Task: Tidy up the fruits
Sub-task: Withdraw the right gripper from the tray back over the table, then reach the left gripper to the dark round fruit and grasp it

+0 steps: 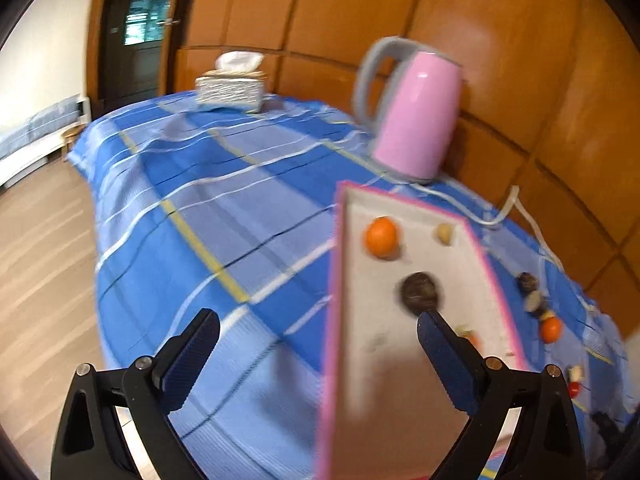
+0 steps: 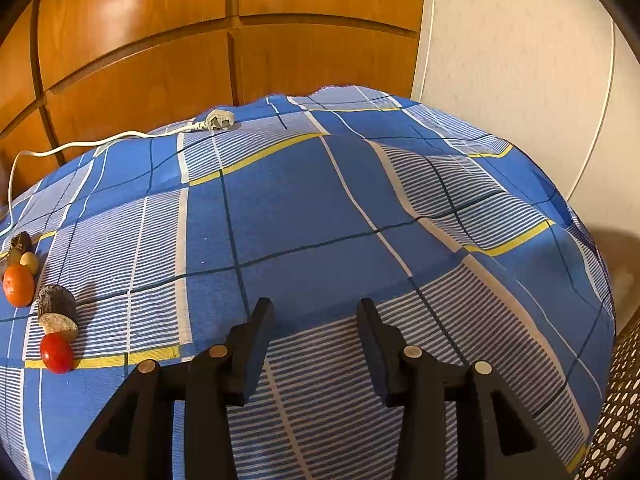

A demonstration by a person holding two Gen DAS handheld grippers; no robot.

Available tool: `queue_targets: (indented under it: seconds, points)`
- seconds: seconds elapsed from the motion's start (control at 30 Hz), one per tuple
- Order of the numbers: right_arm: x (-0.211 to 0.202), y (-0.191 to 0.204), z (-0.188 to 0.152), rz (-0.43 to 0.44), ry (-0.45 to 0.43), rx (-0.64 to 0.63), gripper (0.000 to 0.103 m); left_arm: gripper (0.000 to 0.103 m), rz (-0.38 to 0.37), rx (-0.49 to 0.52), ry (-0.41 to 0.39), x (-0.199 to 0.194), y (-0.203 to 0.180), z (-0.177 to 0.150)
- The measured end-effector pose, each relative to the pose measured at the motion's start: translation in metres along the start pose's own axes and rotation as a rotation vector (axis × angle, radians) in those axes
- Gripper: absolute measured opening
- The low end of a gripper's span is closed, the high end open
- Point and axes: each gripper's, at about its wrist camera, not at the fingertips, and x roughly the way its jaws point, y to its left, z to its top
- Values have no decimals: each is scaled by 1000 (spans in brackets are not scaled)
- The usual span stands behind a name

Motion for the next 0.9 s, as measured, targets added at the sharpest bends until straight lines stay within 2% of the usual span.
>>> queue_targets:
  seconds: [0.3, 0.33, 0.5, 0.63, 0.9]
  points:
    - [0, 0, -1, 14, -3, 3, 48, 98, -201, 181, 53, 1, -94, 6]
    - [0, 1, -1, 16, -3, 2, 49, 97, -242, 222, 73, 4, -113, 4]
    - [0, 1, -1, 17, -3, 1, 50, 90, -350, 346, 147, 17, -171, -10]
    - [0, 2, -1, 21, -4, 2, 51, 87, -399, 397, 189, 30, -207, -21]
    - [1, 4, -1, 24, -6, -4, 54, 84, -410, 403, 257, 68, -246, -22]
